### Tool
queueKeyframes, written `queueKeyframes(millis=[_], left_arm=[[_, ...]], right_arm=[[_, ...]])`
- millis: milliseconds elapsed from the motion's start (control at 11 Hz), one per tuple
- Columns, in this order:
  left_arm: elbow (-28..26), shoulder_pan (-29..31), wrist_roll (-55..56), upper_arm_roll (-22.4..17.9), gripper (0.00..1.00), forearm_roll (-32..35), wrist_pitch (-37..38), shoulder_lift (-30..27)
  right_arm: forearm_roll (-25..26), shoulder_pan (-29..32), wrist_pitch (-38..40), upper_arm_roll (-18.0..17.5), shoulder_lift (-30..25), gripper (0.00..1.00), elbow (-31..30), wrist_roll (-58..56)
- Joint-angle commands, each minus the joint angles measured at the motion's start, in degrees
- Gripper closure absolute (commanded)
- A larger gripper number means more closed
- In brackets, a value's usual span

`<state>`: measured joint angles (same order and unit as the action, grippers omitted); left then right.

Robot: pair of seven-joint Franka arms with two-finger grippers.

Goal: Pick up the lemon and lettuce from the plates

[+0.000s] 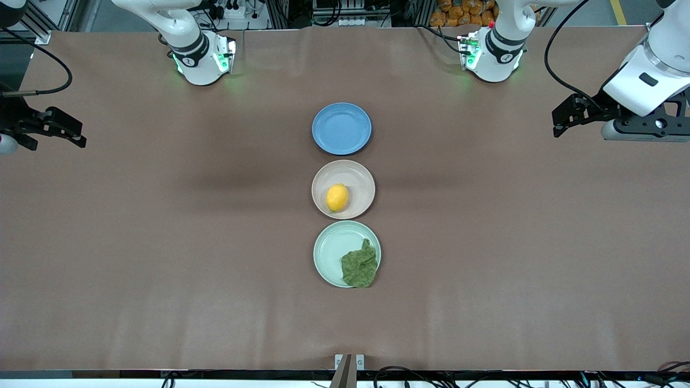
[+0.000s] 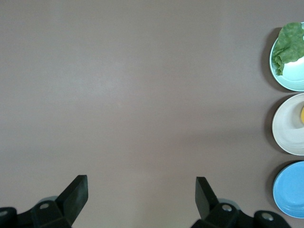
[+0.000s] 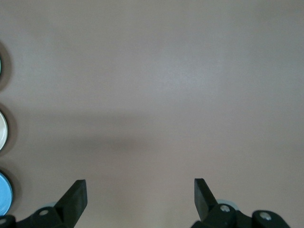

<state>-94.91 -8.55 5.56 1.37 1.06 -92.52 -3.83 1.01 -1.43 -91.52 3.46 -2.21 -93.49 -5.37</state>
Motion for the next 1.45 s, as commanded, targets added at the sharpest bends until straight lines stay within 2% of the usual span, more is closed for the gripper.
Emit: queueKeyframes(millis=[0,364,727,909,1091,1364], left_arm=[[1.9,0.6,-2.0,0.0,0.00,0.1,1.2,2.1],[0.3,2.1,-0.8,0.4,0.00,-1.8,1.5,2.9],[-1.9,0.7,1.4,1.0,0.00,-3.1,1.1,6.5],[-2.5,0.1,2.6,2.8,0.00,-3.3,-0.2,8.7],[-6.1,0.1,2.9,4.9,0.00,-5.3,-4.7,9.5],[-11.1,-0.1,9.8,9.7,0.00,-5.4,-12.4,10.2]], right_arm=[[-0.1,-2.6,-1.6,-0.5,0.1,0.00,-0.9,0.2],[-0.1,-7.9,-9.2,-3.5,7.9,0.00,-1.2,14.6],[0.0,-11.3,-23.6,-6.7,18.4,0.00,-1.2,31.5],[0.0,-12.7,-31.2,-7.1,22.9,0.00,-1.2,38.2],[0.7,-16.3,-39.4,-7.1,26.9,0.00,-1.2,49.7],[1.8,-21.9,-48.5,-7.0,32.3,0.00,-0.9,63.3]])
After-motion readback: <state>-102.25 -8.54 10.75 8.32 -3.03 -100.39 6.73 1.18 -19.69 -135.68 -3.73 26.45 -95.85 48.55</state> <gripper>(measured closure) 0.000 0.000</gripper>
